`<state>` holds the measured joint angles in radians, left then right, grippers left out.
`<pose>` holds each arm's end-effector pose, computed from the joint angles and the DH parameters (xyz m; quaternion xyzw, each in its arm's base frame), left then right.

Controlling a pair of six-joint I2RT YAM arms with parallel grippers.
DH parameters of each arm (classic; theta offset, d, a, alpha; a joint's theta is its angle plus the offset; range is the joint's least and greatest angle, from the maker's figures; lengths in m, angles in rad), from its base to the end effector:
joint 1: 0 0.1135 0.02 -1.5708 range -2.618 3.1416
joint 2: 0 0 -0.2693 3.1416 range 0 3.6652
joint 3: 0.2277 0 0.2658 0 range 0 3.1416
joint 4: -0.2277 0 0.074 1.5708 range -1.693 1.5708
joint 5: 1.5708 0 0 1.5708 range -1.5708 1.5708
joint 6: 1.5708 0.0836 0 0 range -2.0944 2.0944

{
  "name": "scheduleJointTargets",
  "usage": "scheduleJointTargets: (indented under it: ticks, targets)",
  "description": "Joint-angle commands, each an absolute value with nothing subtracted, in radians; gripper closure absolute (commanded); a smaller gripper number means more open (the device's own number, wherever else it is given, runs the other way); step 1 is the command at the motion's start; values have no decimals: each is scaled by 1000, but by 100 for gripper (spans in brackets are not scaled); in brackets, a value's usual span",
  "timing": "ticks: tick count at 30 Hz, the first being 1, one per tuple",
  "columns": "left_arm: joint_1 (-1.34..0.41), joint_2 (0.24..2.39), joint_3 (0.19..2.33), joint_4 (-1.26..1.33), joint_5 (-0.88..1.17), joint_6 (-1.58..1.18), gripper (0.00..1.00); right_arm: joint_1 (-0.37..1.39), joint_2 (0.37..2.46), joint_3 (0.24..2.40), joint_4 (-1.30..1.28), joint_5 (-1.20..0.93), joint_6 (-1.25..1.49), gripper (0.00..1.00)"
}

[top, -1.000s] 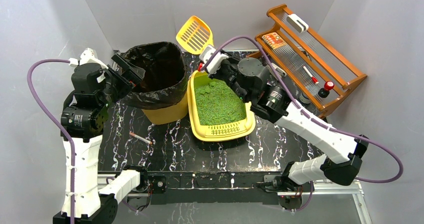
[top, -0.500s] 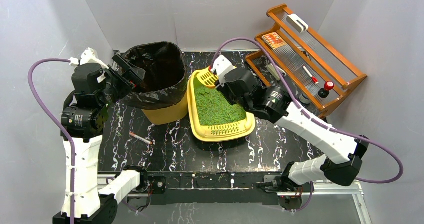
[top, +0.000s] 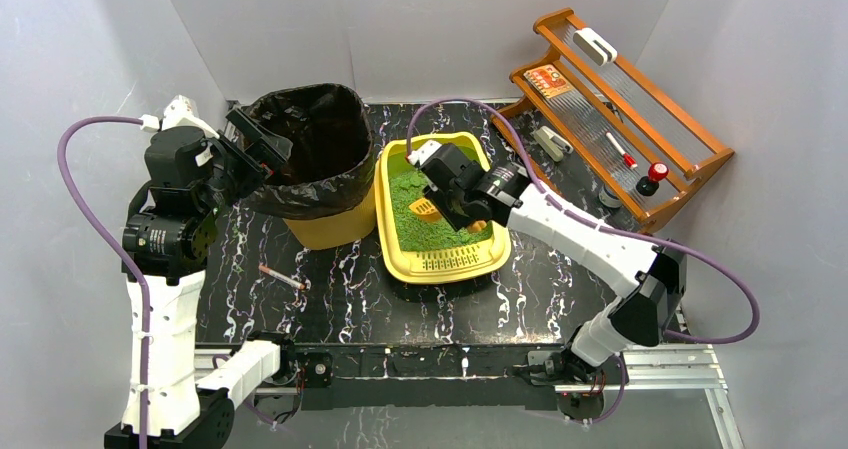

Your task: Clean the litter box

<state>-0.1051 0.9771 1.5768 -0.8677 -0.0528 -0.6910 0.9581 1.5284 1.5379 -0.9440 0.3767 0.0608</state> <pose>0.2005 -0.0167 0.4907 -0.2449 0.7565 -0.2156 0.5668 0.2305 0.2745 0.3230 -0.3519 0.8661 -0.0054 0.3550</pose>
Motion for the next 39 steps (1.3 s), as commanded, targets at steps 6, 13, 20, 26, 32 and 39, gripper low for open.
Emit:
scheduleJointTargets:
  ticks: [6,13,20,26,32,39]
  targets:
    - [-114,965,1588,-857,-71,-674,2,834,1586,1577,-904,281,96,100]
    - [-114,958,1582,-859,-83,-672,2,818,1681,1610,-890,274,105,100]
    - [-114,956,1574,-859,-83,-672,2,815,1759,1650,-851,256,106,100]
    - [-114,954,1569,-857,-86,-669,2,813,1829,1685,-821,252,106,100]
    - [-114,954,1565,-855,-85,-671,2,813,1920,1765,-823,232,90,100]
    - [-114,956,1570,-853,-81,-673,2,813,1994,1821,-783,250,91,100]
